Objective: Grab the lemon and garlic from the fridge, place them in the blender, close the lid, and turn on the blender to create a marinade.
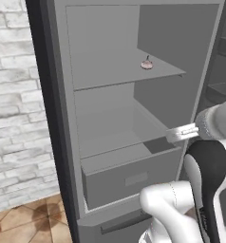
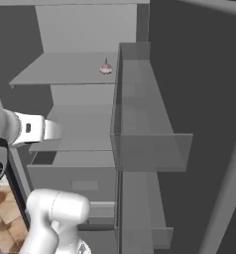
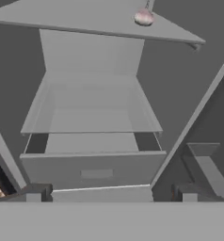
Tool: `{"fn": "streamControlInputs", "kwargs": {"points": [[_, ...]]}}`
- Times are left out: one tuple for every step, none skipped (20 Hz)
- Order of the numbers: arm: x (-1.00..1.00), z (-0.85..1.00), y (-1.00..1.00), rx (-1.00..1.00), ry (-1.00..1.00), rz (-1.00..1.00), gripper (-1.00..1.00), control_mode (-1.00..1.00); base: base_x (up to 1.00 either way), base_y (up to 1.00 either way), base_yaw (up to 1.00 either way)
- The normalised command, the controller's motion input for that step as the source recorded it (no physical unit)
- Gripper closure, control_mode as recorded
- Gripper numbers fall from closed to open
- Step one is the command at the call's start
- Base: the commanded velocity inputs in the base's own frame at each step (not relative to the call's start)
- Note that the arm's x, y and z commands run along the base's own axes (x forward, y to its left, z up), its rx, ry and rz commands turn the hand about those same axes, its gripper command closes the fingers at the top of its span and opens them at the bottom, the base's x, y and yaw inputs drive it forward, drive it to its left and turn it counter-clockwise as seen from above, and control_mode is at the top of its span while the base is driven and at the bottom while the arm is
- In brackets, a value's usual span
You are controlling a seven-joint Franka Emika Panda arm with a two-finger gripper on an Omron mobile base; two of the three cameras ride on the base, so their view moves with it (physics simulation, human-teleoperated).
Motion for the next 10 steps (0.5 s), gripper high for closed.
{"fn": "streamControlInputs", "kwargs": {"points": [[0.19,0.99,0.0,0.0,-0.06,-0.03,-1.0,-1.0,0.0,0.0,0.0],[0.31,1.0,0.0,0.0,0.0,-0.02,-1.0,-1.0,0.0,0.0,0.0],[0.31,1.0,0.0,0.0,0.0,0.0,-1.0,-1.0,0.0,0.0,0.0],[0.31,1.0,0.0,0.0,0.0,0.0,-1.0,-1.0,0.0,0.0,0.0],[0.29,1.0,0.0,0.0,0.0,0.0,-1.0,-1.0,0.0,0.0,0.0],[0.22,1.0,0.0,0.0,0.0,0.0,-1.0,-1.0,0.0,0.0,0.0],[0.18,1.0,0.0,0.0,0.02,0.0,-1.0,-1.0,0.0,0.0,0.0],[0.17,0.9,0.0,0.0,0.05,0.0,-1.0,-1.0,0.0,0.0,0.0],[0.14,0.71,0.0,0.0,0.04,0.0,-1.0,-1.0,0.0,0.0,0.0],[0.14,0.47,0.0,0.0,0.02,0.0,-1.0,-1.0,0.0,0.0,0.0]]}}
